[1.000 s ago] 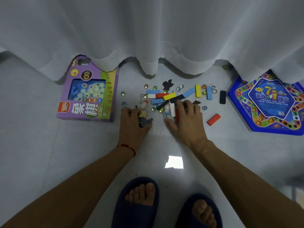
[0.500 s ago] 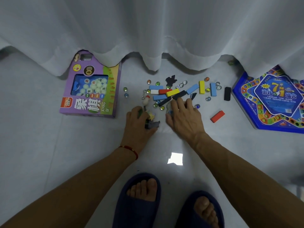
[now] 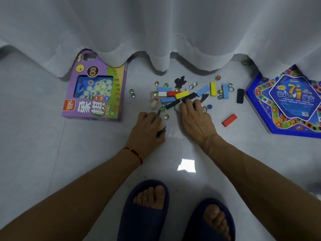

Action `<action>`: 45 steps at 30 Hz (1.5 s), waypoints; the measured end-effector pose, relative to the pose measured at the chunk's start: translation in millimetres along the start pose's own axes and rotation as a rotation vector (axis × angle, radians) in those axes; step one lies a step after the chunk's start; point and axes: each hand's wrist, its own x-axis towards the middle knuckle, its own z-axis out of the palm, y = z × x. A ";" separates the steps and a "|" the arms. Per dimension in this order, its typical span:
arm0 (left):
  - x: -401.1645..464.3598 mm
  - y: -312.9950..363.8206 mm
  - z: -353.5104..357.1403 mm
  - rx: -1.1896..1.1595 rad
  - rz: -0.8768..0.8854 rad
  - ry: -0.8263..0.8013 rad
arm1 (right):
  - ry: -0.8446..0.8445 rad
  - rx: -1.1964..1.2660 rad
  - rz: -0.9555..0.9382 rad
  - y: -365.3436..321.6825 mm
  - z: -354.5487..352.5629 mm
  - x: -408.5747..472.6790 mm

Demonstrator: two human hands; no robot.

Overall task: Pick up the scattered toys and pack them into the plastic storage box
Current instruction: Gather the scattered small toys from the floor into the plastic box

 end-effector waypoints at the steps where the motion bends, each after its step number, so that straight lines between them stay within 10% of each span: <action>1: 0.7 1.7 -0.6 0.009 0.005 -0.010 | -0.008 0.005 0.001 -1.5 -1.5 -0.3; 24: 4.8 -2.2 -2.6 -0.246 -0.131 0.038 | 0.125 0.192 0.055 13.9 2.6 -12.6; 32: 9.1 2.5 -15.8 -0.351 -0.196 0.013 | 0.300 0.846 0.662 25.7 -28.2 -14.5; 37: 13.2 22.8 -47.8 -0.395 -0.263 0.085 | 0.232 1.907 1.032 41.6 -71.7 -39.0; 40: 15.9 64.4 -80.4 -0.767 -0.501 0.047 | 0.153 2.368 1.017 44.3 -106.3 -63.2; 45: 27.3 146.2 -139.0 -1.455 -0.677 -0.096 | 0.202 2.467 0.929 38.5 -169.0 -111.1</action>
